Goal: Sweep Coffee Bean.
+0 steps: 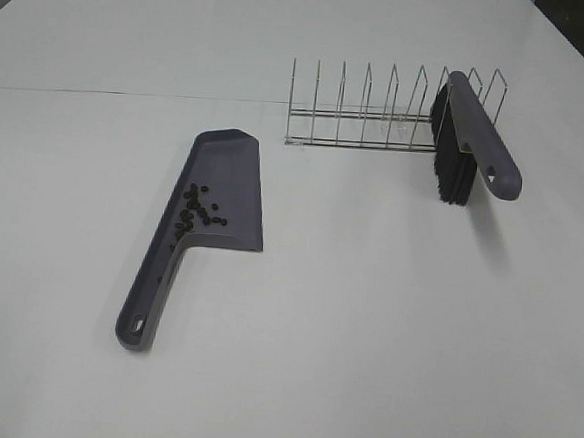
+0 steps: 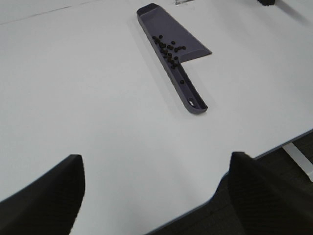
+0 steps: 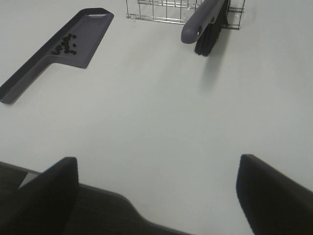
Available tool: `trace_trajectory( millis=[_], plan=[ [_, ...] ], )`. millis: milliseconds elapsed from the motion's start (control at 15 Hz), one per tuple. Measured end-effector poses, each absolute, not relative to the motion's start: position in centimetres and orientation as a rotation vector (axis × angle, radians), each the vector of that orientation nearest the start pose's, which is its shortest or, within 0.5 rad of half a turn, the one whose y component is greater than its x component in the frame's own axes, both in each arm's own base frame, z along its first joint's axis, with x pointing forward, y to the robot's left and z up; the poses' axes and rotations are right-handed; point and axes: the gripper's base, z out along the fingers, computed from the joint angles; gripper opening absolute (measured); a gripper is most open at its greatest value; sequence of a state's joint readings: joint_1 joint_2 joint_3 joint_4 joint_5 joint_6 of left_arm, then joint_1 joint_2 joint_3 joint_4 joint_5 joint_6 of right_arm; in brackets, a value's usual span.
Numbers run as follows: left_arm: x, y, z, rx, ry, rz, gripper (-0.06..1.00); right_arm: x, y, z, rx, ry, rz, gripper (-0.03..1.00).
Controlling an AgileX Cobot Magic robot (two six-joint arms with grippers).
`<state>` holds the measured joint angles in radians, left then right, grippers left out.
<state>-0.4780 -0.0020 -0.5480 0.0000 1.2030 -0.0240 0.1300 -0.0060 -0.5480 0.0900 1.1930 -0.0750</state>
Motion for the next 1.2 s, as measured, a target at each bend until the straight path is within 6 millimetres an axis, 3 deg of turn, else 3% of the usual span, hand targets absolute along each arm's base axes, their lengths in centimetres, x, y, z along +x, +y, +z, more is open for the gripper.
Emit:
trace_trajectory(
  millis=[267,1200],
  plan=[
    [-0.7,0.2,27.8,0.508,2.004,-0.304,0.73,-1.0,0.6,27.9,-0.241,2.040,0.129,0.75],
    [-0.8,-0.3,27.7,0.538,1.992,-0.362,0.73,-0.8,0.6,27.9,-0.237,2.020,0.130,0.75]
  ],
)
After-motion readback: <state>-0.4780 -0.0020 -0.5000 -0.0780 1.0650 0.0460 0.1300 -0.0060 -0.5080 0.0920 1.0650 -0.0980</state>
